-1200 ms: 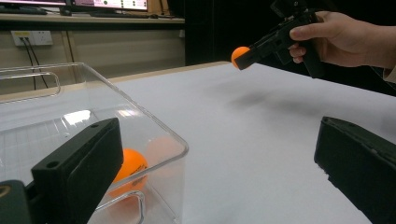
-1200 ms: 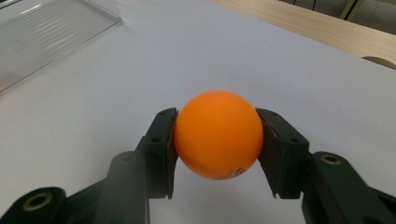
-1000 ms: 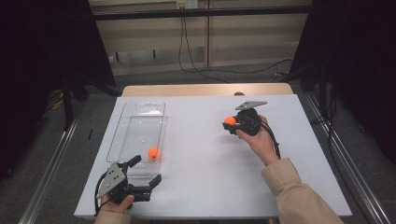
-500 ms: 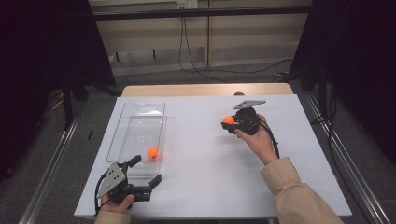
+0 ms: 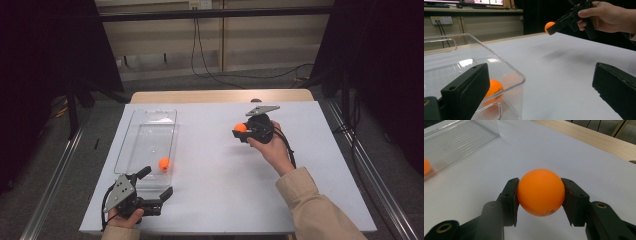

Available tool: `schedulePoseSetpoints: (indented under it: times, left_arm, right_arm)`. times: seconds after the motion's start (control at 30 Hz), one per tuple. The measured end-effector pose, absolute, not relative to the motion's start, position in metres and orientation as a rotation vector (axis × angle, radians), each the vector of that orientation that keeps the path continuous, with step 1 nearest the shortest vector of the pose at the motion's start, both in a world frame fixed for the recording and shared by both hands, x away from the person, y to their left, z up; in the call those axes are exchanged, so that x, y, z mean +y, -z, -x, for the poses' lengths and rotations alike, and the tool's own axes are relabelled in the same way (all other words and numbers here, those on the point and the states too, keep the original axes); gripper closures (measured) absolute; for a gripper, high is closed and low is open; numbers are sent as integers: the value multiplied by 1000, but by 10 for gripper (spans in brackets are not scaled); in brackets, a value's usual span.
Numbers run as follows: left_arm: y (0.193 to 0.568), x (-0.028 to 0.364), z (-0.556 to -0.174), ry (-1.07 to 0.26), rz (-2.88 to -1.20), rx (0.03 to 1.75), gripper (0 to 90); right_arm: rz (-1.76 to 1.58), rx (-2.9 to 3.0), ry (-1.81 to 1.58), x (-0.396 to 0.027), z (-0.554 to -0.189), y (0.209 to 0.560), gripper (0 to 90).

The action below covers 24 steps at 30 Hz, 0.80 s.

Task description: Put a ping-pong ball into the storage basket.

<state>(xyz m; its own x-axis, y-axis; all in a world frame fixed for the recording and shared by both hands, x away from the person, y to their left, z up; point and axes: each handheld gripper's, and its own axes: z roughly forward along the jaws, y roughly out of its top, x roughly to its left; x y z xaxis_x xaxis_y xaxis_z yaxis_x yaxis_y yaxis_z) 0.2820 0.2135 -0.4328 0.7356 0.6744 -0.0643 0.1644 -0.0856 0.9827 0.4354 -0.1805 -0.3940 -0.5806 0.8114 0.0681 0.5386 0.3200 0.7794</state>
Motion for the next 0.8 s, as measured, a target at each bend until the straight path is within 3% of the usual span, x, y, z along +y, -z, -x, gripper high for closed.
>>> schedulePoseSetpoints:
  times: [0.8]
  left_arm:
    - [433, 214, -282, -483, -1634, 688, 11]
  right_arm:
    - [-1175, 2272, -1156, -167, -436, 387, 513]
